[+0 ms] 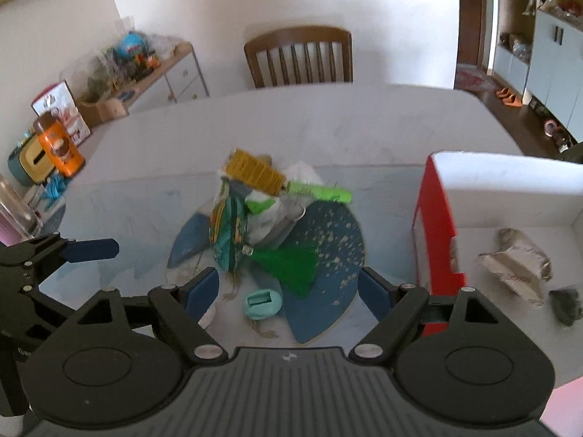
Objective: Organize objects
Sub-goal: 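Move both empty tools back to the pile on the blue mat, then grasp the cartoon-face plush with left tool while right tool grasps teal oval case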
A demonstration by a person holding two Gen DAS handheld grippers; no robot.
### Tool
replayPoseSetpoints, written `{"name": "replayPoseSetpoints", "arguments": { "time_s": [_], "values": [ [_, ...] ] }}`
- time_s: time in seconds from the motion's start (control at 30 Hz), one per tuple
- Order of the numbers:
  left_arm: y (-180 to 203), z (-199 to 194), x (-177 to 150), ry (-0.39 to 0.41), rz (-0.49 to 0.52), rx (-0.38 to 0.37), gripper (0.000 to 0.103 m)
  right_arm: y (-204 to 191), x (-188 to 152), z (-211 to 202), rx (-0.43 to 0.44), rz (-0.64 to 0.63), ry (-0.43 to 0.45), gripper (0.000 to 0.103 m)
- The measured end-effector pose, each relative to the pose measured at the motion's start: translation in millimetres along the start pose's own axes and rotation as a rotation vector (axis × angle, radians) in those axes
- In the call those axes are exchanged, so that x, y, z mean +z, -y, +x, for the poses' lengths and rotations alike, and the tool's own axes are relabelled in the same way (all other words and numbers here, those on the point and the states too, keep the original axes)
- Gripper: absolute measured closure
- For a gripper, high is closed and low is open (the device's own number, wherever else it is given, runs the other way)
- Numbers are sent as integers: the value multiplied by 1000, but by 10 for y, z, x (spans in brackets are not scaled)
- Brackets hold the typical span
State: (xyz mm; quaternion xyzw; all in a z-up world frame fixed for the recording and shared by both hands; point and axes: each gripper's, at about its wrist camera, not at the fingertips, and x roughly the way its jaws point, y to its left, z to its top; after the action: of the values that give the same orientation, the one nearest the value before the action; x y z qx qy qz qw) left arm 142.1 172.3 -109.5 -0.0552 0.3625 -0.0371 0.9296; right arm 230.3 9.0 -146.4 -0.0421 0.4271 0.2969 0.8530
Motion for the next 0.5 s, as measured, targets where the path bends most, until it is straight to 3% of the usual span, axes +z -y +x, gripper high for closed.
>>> {"name": "replayPoseSetpoints", "arguments": {
  "time_s": [0.4,0.5],
  "values": [
    [-2,379,-218,-75,41,-17,1,-144,-73,559,-8,-66,-112,20],
    [-14,443,-265,-93,38,-26,7,-169,-94,662,-16,-77,-133,20]
  ]
}}
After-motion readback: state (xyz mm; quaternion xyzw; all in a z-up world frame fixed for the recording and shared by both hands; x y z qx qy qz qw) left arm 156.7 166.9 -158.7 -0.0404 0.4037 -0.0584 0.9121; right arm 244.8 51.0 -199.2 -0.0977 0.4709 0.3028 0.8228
